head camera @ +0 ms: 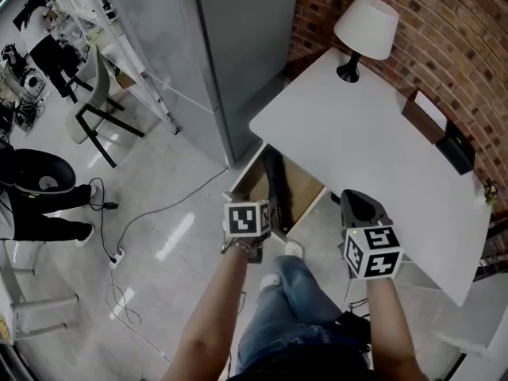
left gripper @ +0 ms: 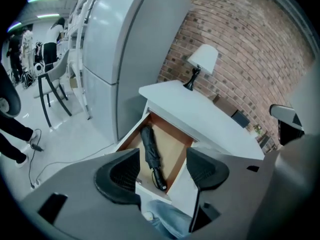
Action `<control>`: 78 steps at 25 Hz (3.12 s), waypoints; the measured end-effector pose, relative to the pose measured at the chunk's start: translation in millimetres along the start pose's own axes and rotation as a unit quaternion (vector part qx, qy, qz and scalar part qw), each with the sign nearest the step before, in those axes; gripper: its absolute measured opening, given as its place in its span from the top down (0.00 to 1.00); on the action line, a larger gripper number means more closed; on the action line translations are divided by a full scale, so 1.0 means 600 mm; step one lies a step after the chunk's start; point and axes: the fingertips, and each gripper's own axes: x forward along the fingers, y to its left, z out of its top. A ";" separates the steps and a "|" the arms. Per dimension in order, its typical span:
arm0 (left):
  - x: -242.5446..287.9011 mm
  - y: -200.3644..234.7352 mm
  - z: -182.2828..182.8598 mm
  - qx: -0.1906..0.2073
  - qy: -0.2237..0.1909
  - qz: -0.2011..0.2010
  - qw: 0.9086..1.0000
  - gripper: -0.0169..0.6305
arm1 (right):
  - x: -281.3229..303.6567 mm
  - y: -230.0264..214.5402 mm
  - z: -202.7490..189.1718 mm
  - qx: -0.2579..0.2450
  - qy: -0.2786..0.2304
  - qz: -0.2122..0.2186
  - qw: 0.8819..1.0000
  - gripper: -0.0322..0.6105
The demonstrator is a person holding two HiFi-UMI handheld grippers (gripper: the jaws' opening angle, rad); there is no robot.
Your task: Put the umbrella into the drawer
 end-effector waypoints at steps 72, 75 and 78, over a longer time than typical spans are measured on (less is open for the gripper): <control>-0.558 -0.256 0.318 0.265 -0.479 0.125 0.828 0.97 | -0.343 -0.086 0.312 -0.123 -0.325 -0.037 0.937 0.95; -0.556 -0.263 0.318 0.271 -0.478 0.122 0.827 0.97 | -0.346 -0.088 0.311 -0.117 -0.328 -0.039 0.937 0.95; -0.552 -0.266 0.315 0.269 -0.478 0.120 0.827 0.97 | -0.347 -0.089 0.306 -0.117 -0.328 -0.040 0.937 0.95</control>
